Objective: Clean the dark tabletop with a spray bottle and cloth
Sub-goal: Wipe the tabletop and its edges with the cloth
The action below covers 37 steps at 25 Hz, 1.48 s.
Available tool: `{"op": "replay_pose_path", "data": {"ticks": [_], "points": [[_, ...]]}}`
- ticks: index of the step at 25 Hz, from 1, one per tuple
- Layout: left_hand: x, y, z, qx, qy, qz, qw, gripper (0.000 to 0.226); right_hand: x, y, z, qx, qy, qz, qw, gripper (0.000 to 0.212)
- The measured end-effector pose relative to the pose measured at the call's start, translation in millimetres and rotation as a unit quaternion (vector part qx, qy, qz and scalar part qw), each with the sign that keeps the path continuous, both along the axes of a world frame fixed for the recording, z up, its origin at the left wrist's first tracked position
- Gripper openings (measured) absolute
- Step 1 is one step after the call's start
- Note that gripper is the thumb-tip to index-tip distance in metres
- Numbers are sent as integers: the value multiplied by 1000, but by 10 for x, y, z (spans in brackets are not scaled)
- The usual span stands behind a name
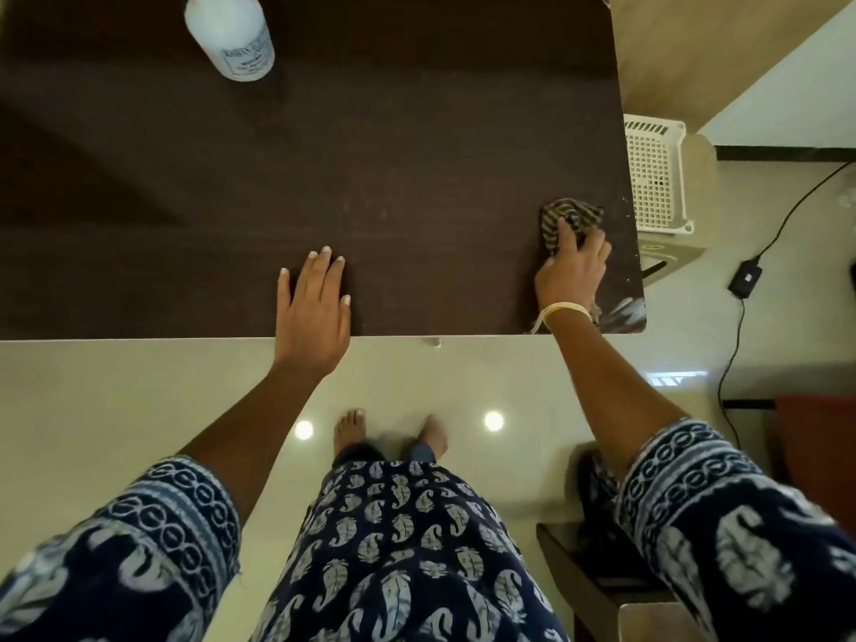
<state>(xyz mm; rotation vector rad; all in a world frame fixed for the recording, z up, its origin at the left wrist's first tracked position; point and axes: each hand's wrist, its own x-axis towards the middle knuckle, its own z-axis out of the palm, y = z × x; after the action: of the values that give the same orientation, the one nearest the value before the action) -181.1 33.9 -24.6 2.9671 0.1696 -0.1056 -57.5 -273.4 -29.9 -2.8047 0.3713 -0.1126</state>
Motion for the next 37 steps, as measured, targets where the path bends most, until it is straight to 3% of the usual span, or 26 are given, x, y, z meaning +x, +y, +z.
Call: {"op": "replay_pose_path", "data": {"ticks": [3, 5, 7, 9, 10, 14, 17, 19, 22, 24, 25, 27, 31, 37], "points": [[-139, 216, -17, -5, -8, 11, 1000, 49, -197, 757, 4, 58, -35, 12, 998, 55], [-239, 410, -31, -13, -14, 8, 1000, 48, -547, 1531, 14, 92, -76, 107, 987, 57], [-348, 655, -30, -22, -20, 8, 1000, 47, -957, 2245, 28, 61, -72, 253, 963, 57], [-436, 924, -31, -17, -13, 23, 1000, 49, -1133, 2571, 22, 19, -32, 367, 929, 53], [-474, 1033, -43, -12, -2, 32, 999, 51, -1096, 2556, 0, 11, -26, 373, 928, 52], [-551, 1226, -111, -22, 42, 44, 998, 59, -871, 1979, -59, 23, 7, 161, 987, 55], [-549, 1201, -105, -14, 48, 36, 998, 60, -762, 1782, 28, 36, 22, 35, 998, 52], [-563, 1218, -120, -13, 49, 34, 998, 61, -795, 2113, 46, 58, 17, 21, 998, 54], [-574, 1243, -151, -2, 51, 25, 998, 61, -1069, 2929, 74, 93, 10, 188, 978, 52], [-530, 1229, -134, 0, 54, 25, 998, 61, -1180, 3208, 51, 40, 31, 338, 940, 50], [-507, 1222, -126, -3, 57, 29, 998, 60, -1082, 3209, 15, 15, 20, 367, 930, 51], [-494, 1191, -113, 3, 58, 37, 998, 60, -741, 3018, -3, -10, -3, 314, 949, 55], [-468, 1063, -98, 11, 60, 66, 996, 59, -110, 2103, 18, -25, 15, 113, 993, 59], [-113, 298, -36, -36, 43, -10, 998, 57, 82, 827, 30, -34, 38, -65, 997, 59]]}}
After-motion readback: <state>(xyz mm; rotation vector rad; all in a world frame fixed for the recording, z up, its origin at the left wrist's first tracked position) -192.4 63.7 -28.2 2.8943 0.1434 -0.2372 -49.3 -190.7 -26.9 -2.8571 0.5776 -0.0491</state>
